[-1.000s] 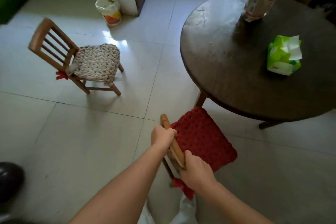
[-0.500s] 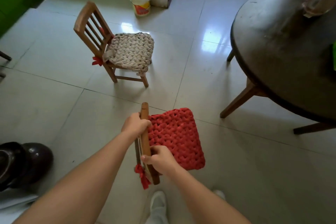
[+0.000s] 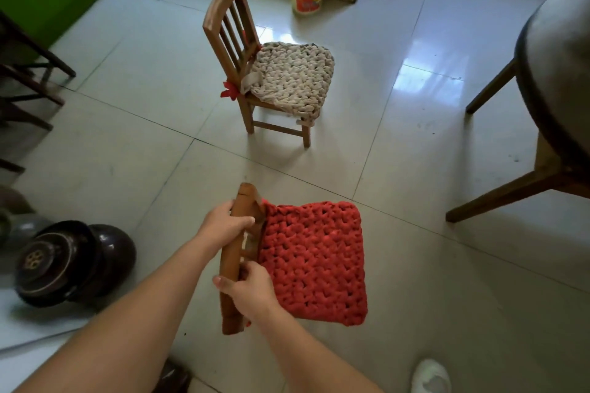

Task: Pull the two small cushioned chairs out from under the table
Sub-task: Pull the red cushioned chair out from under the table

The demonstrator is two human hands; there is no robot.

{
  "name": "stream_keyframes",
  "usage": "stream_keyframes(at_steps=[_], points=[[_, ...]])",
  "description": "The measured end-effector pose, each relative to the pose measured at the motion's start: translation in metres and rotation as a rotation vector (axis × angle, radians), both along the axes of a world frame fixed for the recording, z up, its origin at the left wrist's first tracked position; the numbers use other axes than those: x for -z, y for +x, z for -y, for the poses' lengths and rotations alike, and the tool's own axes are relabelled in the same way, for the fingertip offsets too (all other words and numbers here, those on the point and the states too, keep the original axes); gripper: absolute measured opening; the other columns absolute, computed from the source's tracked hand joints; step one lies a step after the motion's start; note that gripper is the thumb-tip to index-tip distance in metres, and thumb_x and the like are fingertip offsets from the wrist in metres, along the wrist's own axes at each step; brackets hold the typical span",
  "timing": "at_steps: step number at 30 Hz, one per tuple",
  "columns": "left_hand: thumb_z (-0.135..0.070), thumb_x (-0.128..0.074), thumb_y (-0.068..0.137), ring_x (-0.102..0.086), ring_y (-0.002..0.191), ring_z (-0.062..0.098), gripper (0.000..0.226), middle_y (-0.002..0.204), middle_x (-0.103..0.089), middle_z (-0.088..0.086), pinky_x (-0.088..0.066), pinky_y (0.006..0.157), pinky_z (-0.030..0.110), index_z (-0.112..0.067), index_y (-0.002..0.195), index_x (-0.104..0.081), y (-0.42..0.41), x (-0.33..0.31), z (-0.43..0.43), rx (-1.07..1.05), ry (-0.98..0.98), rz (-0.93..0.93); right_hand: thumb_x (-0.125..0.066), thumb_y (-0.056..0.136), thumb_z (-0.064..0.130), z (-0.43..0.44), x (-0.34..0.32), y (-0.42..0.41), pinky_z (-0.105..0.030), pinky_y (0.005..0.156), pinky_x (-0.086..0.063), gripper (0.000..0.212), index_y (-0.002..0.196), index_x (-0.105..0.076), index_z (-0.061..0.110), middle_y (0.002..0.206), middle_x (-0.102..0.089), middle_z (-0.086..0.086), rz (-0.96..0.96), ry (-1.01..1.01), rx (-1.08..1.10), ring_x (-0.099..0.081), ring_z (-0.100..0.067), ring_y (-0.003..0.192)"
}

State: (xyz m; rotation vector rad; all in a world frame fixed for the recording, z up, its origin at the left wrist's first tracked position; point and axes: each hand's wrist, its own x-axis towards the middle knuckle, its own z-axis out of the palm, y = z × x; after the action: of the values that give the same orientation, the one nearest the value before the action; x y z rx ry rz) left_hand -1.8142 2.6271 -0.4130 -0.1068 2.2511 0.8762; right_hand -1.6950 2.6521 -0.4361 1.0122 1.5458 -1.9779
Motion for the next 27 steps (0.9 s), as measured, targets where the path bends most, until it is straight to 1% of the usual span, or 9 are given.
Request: stream_keyframes(at_steps=[3,6,9,11,14,17,20,24,27], points=[[-0.021,-0.068,0.078,-0.065,0.087,0.034,0.025,0.089,-0.069,0.014,-0.054,0.079,0.043,-0.011,0.099,-0.061,-0.008,0.009,0.017,-0.064,0.002,0.010,-0.062,0.083,0.021,0.015,0.006,-0.014,-0.021,0.073,-0.048,0.039,0.119,-0.058,0.007,0.100,-0.063,-0.001,0.025,-0.124,0.012,-0.060,-0.016,0.090],[-0.022,-0.065,0.079,-0.059,0.090,0.032,0.026,0.087,-0.061,0.008,-0.047,0.074,0.037,-0.012,0.102,-0.058,-0.017,0.016,0.031,-0.161,0.007,0.018,-0.059,0.081,0.028,0.033,0.014,-0.024,-0.034,0.093,-0.046,0.046,0.126,-0.053,0.018,0.115,-0.062,-0.002,0.093,-0.236,-0.001,-0.058,-0.021,0.107],[-0.021,-0.064,0.080,-0.058,0.094,0.031,0.032,0.102,-0.062,0.014,-0.045,0.075,0.036,-0.012,0.108,-0.054,-0.024,0.024,0.043,-0.215,-0.004,0.018,-0.056,0.082,0.035,0.044,0.017,-0.035,-0.042,0.103,-0.041,0.048,0.129,-0.050,0.025,0.124,-0.059,-0.001,0.138,-0.298,-0.010,-0.052,-0.024,0.117],[-0.019,-0.063,0.080,-0.056,0.105,0.033,0.046,0.118,-0.059,0.017,-0.044,0.080,0.037,-0.008,0.122,-0.049,-0.027,0.027,0.050,-0.237,-0.011,0.022,-0.055,0.084,0.036,0.048,0.019,-0.040,-0.045,0.107,-0.037,0.048,0.131,-0.048,0.027,0.131,-0.055,-0.001,0.131,-0.356,-0.006,-0.049,-0.024,0.122],[-0.019,-0.064,0.081,-0.050,0.116,0.033,0.062,0.132,-0.051,0.016,-0.042,0.086,0.040,-0.010,0.136,-0.038,-0.030,0.030,0.062,-0.301,-0.010,0.041,-0.051,0.087,0.039,0.057,0.018,-0.044,-0.050,0.109,-0.034,0.050,0.136,-0.042,0.030,0.137,-0.047,0.002,0.124,-0.421,-0.053,-0.040,-0.026,0.131],[-0.019,-0.064,0.082,-0.047,0.105,0.025,0.062,0.131,-0.051,0.013,-0.038,0.081,0.036,-0.014,0.137,-0.037,-0.033,0.029,0.069,-0.307,0.018,0.072,-0.046,0.090,0.045,0.060,0.016,-0.048,-0.052,0.111,-0.029,0.055,0.141,-0.033,0.030,0.146,-0.039,-0.001,0.126,-0.393,-0.105,-0.032,-0.028,0.137],[-0.020,-0.063,0.083,-0.045,0.101,0.021,0.058,0.130,-0.052,0.011,-0.037,0.082,0.035,-0.014,0.136,-0.040,-0.032,0.025,0.070,-0.333,0.069,0.081,-0.043,0.092,0.045,0.058,0.013,-0.050,-0.052,0.110,-0.032,0.055,0.142,-0.033,0.025,0.147,-0.038,-0.003,0.166,-0.410,-0.069,-0.033,-0.027,0.137],[-0.024,-0.061,0.086,-0.039,0.131,0.029,0.068,0.149,-0.037,0.011,-0.038,0.097,0.043,-0.017,0.145,-0.029,-0.028,0.013,0.069,-0.364,0.079,0.016,-0.037,0.094,0.049,0.048,-0.002,-0.053,-0.054,0.109,-0.031,0.059,0.146,-0.027,0.023,0.152,-0.033,-0.003,0.164,-0.403,-0.070,-0.029,-0.026,0.140],[-0.029,-0.058,0.088,-0.031,0.138,0.030,0.065,0.154,-0.031,0.008,-0.034,0.105,0.047,-0.023,0.146,-0.029,-0.024,-0.008,0.068,-0.387,0.097,-0.084,-0.037,0.093,0.050,0.025,-0.027,-0.054,-0.051,0.106,-0.034,0.063,0.147,-0.023,0.021,0.153,-0.030,-0.002,0.144,-0.353,-0.031,-0.032,-0.025,0.139]])
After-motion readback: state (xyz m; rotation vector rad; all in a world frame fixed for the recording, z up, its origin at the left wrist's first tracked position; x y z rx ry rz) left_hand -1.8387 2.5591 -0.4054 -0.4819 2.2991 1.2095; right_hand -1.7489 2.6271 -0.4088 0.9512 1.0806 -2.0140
